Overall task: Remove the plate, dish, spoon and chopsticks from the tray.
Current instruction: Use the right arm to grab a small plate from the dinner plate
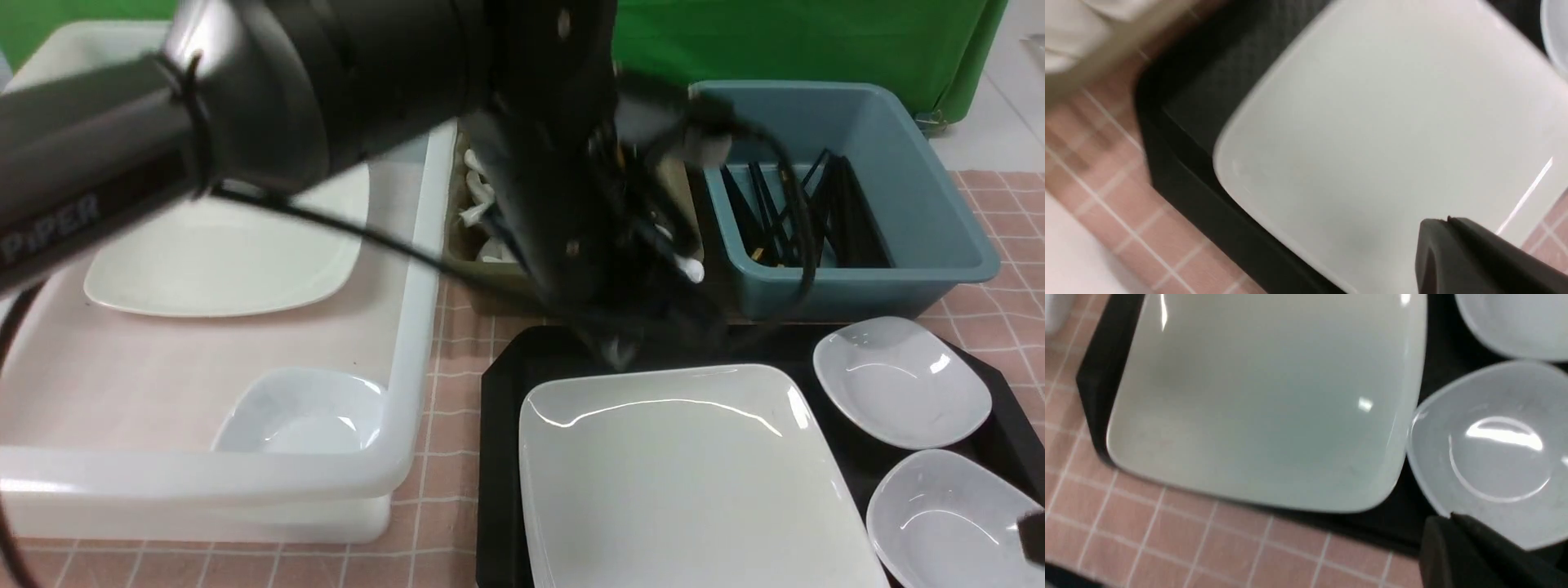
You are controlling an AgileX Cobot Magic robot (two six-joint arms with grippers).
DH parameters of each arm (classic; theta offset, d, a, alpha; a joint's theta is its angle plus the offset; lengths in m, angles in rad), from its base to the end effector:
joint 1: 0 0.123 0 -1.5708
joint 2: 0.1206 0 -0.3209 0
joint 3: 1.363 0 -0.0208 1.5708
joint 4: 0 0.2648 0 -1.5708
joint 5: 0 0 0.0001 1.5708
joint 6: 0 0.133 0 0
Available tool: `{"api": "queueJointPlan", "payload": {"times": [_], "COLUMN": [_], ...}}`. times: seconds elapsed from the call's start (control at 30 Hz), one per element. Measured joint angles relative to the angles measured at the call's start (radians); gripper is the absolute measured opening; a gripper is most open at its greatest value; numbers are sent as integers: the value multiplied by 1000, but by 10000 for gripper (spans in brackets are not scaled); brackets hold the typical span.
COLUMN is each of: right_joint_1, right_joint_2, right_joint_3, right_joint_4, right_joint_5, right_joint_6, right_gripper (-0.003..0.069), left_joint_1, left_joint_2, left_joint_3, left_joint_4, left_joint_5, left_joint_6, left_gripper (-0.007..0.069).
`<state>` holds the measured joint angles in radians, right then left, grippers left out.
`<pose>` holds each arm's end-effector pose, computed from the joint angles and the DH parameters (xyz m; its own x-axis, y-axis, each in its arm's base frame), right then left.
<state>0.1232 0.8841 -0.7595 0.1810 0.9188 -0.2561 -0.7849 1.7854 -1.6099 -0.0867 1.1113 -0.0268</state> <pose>0.1663 0.0398 0.2977 -0.7681 -0.2397 -0.5938 -0.3192 0.9472 0.0305 0.2894 -0.3037 0.2999 -0.7048 0.6121 -0.3586 0.6801 0.7269 -0.0959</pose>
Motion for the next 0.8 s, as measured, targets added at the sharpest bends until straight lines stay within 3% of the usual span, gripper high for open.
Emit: {"api": "queueJointPlan", "payload": {"times": [0.1, 0.2, 0.23, 0.27, 0.3, 0.37, 0.47, 0.63, 0.8], "right_joint_1": [0, 0, 0, 0, 3, 11, 42, 122, 216], "right_joint_2": [69, 183, 214, 219, 246, 274, 321, 413, 542], "right_joint_3": [-12, -5, 6, 6, 19, 26, 30, 30, 30], "right_joint_4": [-2, -4, -9, -9, -26, -57, -100, -181, -403], "right_joint_5": [50, 91, 84, 84, 60, 12, -70, -142, -155], "right_joint_6": [-49, -154, -179, -181, -190, -189, -184, -166, 15], "right_gripper": [39, 169, 261, 274, 365, 463, 557, 580, 584], "left_joint_1": [-42, -121, -143, -146, -163, -181, -186, -186, -186], "left_joint_2": [-38, -88, -98, -98, -100, -101, -102, -102, -102], "left_joint_3": [107, 240, 266, 269, 283, 290, 290, 290, 290], "left_joint_4": [-20, -116, -158, -165, -199, -230, -239, -240, -240], "left_joint_5": [-79, -220, -256, -260, -278, -300, -350, -404, -410], "left_joint_6": [27, 116, 174, 174, 224, 261, 278, 300, 312], "left_gripper": [0, 0, 0, 0, 0, 0, 0, 0, 0]}}
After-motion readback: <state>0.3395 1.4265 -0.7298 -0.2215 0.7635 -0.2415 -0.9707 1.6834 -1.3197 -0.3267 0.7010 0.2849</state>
